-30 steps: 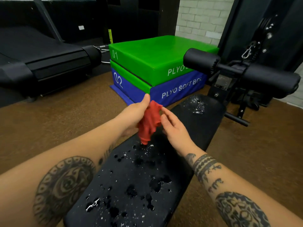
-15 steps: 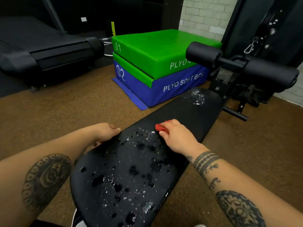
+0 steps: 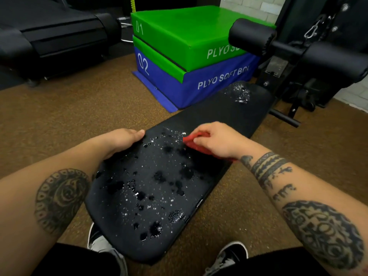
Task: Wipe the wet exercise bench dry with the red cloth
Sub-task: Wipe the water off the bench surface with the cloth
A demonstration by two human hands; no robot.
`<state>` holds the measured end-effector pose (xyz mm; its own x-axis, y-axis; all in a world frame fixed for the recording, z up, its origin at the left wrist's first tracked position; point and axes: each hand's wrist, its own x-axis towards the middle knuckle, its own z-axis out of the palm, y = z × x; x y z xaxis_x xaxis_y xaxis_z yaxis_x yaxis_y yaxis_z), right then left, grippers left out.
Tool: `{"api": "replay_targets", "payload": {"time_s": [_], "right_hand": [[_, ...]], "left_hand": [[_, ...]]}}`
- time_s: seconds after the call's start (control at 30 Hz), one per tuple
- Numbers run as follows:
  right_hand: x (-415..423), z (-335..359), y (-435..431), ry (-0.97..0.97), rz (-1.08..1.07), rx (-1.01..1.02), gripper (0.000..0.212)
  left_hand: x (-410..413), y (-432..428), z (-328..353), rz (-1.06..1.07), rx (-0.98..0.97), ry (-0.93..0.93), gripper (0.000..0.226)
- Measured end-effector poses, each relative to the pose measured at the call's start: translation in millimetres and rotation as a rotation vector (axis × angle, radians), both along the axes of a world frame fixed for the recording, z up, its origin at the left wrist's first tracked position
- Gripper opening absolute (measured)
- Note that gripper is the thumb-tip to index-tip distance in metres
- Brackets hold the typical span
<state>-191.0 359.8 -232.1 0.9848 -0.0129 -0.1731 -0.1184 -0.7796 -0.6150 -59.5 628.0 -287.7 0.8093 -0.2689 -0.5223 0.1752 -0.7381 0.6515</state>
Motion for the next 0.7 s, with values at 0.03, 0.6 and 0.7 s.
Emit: {"api": "replay_targets", "payload": {"time_s": [0.03,0.6,0.7], "right_hand": [[0.9,-0.3,-2.0,-0.089,-0.073,-0.002,0.022],[-22.0,0.3,7.3,-0.164,-0.188,-0.184,0.025],[-17.7,-14.3,17.4,-0.175,-0.237,-0.315,0.034]], "left_hand": [[-1.1,0.4,-0.5,0.000,0.005,-0.026,0.051],[-4.8,1.7,-2.5,-0.015,0.007,-0.116,0.052],[-4.8,-0.8,-3.0,-0.012,0.013,-0.117,0.052]]}}
